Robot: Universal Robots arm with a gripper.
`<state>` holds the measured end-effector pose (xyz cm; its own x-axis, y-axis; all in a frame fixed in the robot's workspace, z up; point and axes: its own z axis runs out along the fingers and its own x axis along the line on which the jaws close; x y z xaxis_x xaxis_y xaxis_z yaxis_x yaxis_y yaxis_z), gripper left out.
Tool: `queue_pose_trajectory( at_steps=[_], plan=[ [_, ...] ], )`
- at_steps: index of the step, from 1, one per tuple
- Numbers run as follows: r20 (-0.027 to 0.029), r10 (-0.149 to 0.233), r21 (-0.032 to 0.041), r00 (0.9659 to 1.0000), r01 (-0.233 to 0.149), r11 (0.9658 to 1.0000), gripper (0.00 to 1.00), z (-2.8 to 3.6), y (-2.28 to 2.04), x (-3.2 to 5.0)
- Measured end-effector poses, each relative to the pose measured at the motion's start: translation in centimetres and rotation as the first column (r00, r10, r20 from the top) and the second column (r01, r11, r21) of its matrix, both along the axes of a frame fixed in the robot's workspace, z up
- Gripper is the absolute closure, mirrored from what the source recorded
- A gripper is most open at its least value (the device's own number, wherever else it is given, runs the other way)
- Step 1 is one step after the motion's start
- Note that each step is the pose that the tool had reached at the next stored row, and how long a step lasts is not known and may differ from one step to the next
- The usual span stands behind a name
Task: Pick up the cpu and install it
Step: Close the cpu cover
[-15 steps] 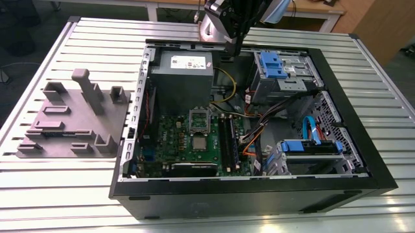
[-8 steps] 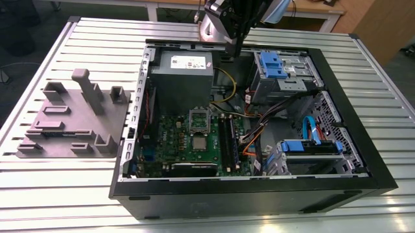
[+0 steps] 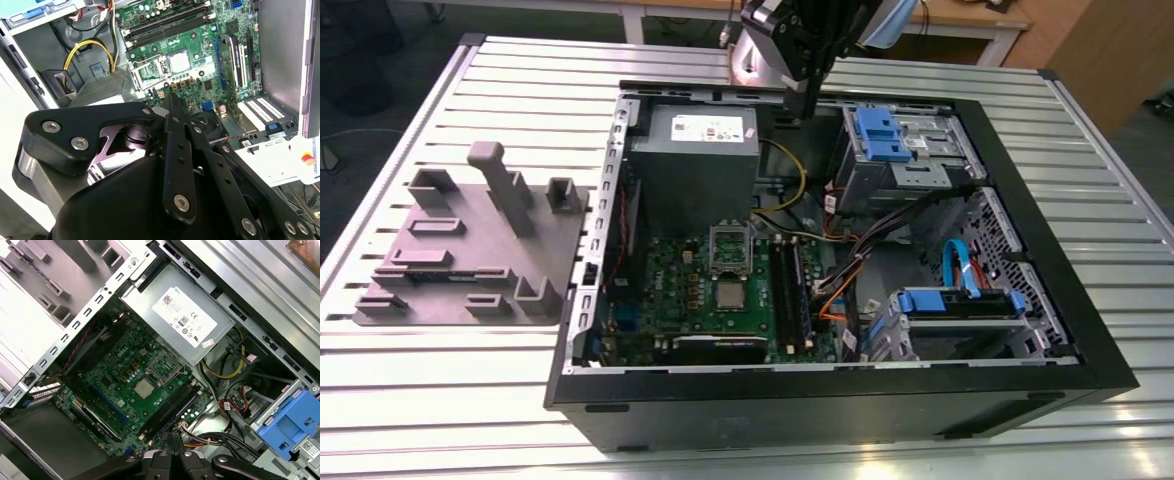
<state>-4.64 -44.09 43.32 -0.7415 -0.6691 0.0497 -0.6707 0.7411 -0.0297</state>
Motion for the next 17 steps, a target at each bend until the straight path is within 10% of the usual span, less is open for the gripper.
queue_pose_trajectory(
  at_steps=[17],
  plan=[
    [0.0, 0.0, -0.0154, 1.0, 0.0, 0.9999, 0.9, 0.0, 0.0, 0.0]
  ],
)
